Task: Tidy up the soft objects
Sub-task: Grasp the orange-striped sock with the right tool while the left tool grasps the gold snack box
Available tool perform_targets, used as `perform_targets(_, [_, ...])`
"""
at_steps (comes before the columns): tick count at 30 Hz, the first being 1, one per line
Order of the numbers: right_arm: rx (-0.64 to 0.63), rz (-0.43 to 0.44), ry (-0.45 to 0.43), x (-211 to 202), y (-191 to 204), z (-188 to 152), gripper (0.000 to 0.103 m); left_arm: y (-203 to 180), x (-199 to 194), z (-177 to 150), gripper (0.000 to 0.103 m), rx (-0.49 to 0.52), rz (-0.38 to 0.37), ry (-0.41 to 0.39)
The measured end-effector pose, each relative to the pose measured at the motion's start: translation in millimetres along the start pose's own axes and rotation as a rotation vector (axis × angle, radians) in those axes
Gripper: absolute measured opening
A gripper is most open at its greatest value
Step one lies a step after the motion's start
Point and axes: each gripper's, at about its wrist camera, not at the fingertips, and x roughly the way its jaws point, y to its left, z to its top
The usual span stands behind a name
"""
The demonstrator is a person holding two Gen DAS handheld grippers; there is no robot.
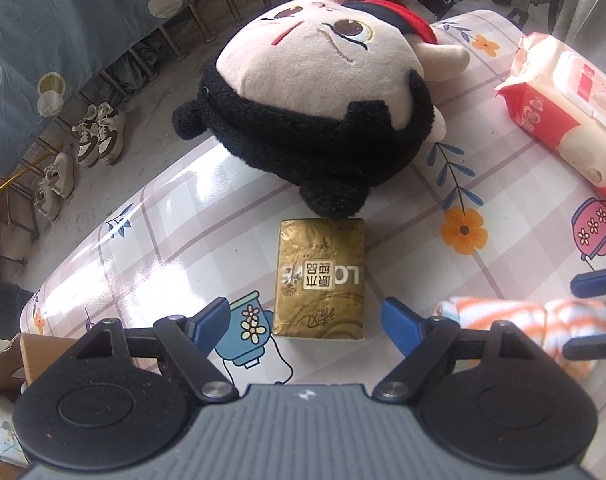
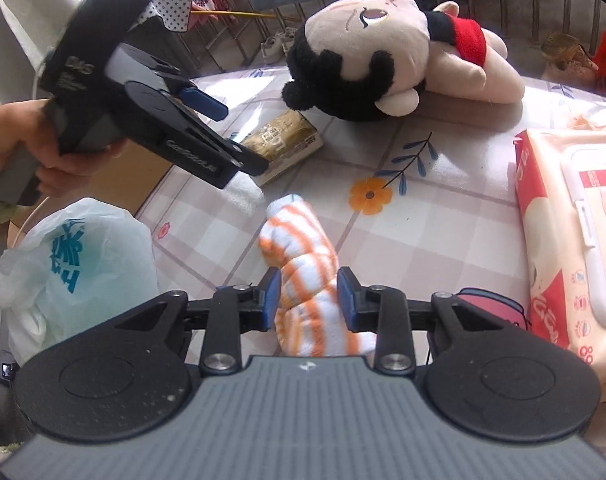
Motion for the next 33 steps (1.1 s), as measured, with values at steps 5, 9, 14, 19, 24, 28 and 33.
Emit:
perform_targets(5, [-0.035,0.012,-0.037,4.1,3.7,8.1,0.049,0.7,15.3,8.0,0.085,-0.01,-0.011,0.038])
perform_targets(9, [-0.062,0.047,-0.024,17.2,10.4,12.9,0.055,3.9,24.6,12.5,0.079,-0.029,-0.028,0.056])
perform_targets(14, [-0.09,0.036,0.01,33.4,13.4,11.0,0.055,8.4,30.6,14.2,0.067,-0.061,-0.056,0.068])
perform_targets(19, [-0.082,0.049,0.025,40.1,12.4,3.8,0.042,9.8,28.1,13.5,0.054,-0.07,-0.06,0.067])
perform_targets(24, [-0.014,0.059,-0.007,30.9,5.3,-2.8,0.038,9.5,14.4,8.5,0.053,-0.076,-0.046,0.045])
perform_targets(28, [0.06,0.086,-0.043,12.4,-1.9,-5.6,0.038,15.8,-19.3,3.4,0.053,-0.104,-0.04,-0.01])
perform_targets(33, [0.092,0.096,-0.121,-27.1,7.6,-7.9,0.038,28.0,-83.9,-16.7,0.053,-0.154,-0.043,-0.124])
